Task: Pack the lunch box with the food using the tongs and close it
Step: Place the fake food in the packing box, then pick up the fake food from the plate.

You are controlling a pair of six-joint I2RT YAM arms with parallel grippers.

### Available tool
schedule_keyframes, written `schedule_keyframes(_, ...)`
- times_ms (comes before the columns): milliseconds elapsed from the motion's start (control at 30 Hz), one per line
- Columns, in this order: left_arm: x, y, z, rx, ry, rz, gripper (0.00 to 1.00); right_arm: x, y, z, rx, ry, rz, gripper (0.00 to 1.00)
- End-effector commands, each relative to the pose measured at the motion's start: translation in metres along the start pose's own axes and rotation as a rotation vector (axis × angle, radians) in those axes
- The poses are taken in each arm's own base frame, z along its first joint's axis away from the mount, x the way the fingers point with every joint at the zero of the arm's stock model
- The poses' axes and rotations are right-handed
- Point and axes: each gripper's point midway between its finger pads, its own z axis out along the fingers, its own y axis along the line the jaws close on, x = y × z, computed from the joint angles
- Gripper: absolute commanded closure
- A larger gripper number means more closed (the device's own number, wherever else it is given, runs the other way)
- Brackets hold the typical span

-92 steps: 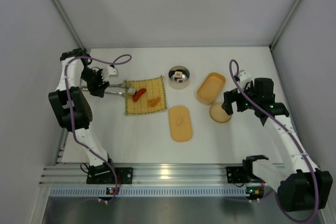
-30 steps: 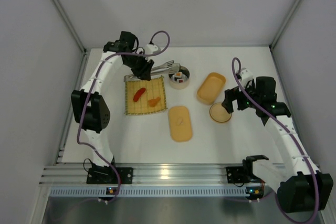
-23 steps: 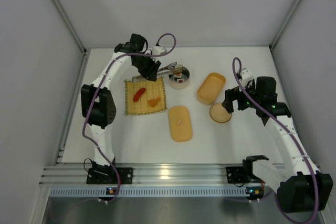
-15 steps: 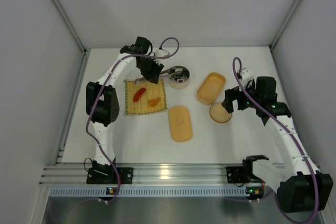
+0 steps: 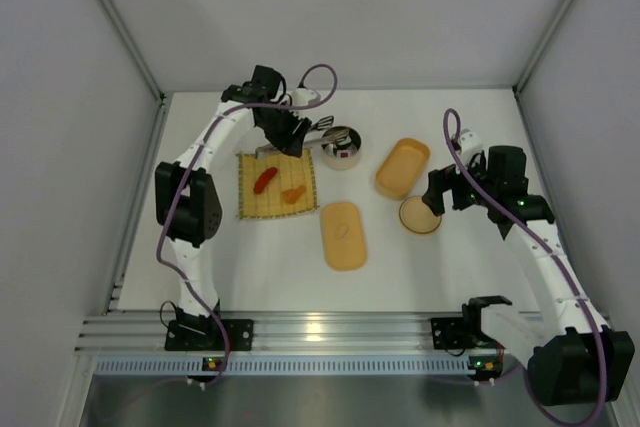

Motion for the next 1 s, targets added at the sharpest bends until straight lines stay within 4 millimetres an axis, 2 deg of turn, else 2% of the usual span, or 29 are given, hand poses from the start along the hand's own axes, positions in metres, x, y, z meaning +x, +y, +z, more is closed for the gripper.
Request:
schedule_keyframes(0, -0.027, -0.018, -0.046, -0.013, -0.117, 0.032, 0.45, -0.030, -0.005, -0.007, 0.011, -0.097, -0.013, 0.01)
schedule_keyframes(67, -0.022, -0.021, -0.049, -0.006, -0.111, 0.017, 0.46, -0.030, -0.006, -0.007, 0.011, -0.094, -0.011, 0.01)
schedule_keyframes(100, -0.022, -0.025, -0.057, -0.002, -0.119, 0.015, 0.47, -0.032, -0.006, -0.008, 0.013, -0.099, -0.015, 0.01)
schedule_keyframes(167, -0.006, -0.028, -0.067, 0.026, -0.099, -0.017, 0.48, -0.031, -0.005, -0.010, 0.016, -0.096, -0.019, 0.01)
schedule_keyframes(200, -0.003, -0.033, -0.082, 0.019, -0.109, -0.009, 0.48, -0.030, -0.005, -0.010, 0.017, -0.097, -0.021, 0.00)
schedule_keyframes(233, 0.008, -0.027, -0.089, 0.000, -0.093, -0.007, 0.48, -0.029, -0.006, -0.010, 0.021, -0.095, -0.021, 0.01)
schedule_keyframes(267, 0.030, -0.030, -0.089, 0.010, -0.047, -0.031, 0.48, -0.028, -0.006, -0.010, 0.022, -0.095, -0.022, 0.01)
schedule_keyframes(300, 0.036, -0.032, -0.104, -0.012, -0.058, -0.025, 0.47, -0.026, -0.006, -0.009, 0.022, -0.091, -0.019, 0.01)
schedule_keyframes(333, 0.053, -0.021, -0.111, -0.046, -0.031, -0.046, 0.47, -0.024, -0.006, -0.008, 0.023, -0.088, -0.016, 0.01)
schedule_keyframes(367, 0.075, -0.022, -0.109, -0.045, 0.015, -0.081, 0.47, -0.024, -0.006, -0.008, 0.023, -0.088, -0.013, 0.01)
schedule_keyframes(400, 0.088, -0.024, -0.119, -0.056, 0.035, -0.105, 0.47, -0.023, -0.007, -0.007, 0.023, -0.082, -0.009, 0.01)
schedule_keyframes(433, 0.105, -0.017, -0.125, -0.074, 0.054, -0.151, 0.47, -0.023, -0.008, -0.008, 0.028, -0.083, -0.009, 0.01)
schedule_keyframes(467, 0.124, -0.019, -0.124, -0.066, 0.094, -0.188, 0.47, -0.023, -0.007, -0.007, 0.026, -0.081, -0.009, 0.01)
schedule_keyframes(567, 0.148, -0.016, -0.140, -0.123, 0.098, -0.239, 0.47, -0.023, -0.007, -0.006, 0.024, -0.077, -0.004, 0.01)
schedule_keyframes(700, 0.176, -0.008, -0.136, -0.194, 0.125, -0.269, 0.47, -0.024, -0.007, -0.006, 0.022, -0.077, 0.000, 0.00)
schedule_keyframes(833, 0.189, 0.000, -0.130, -0.236, 0.162, -0.301, 0.48, -0.024, -0.007, -0.008, 0.026, -0.075, 0.001, 0.01)
schedule_keyframes(967, 0.193, 0.009, -0.124, -0.269, 0.169, -0.322, 0.48, -0.023, -0.008, -0.010, 0.031, -0.077, 0.001, 0.01)
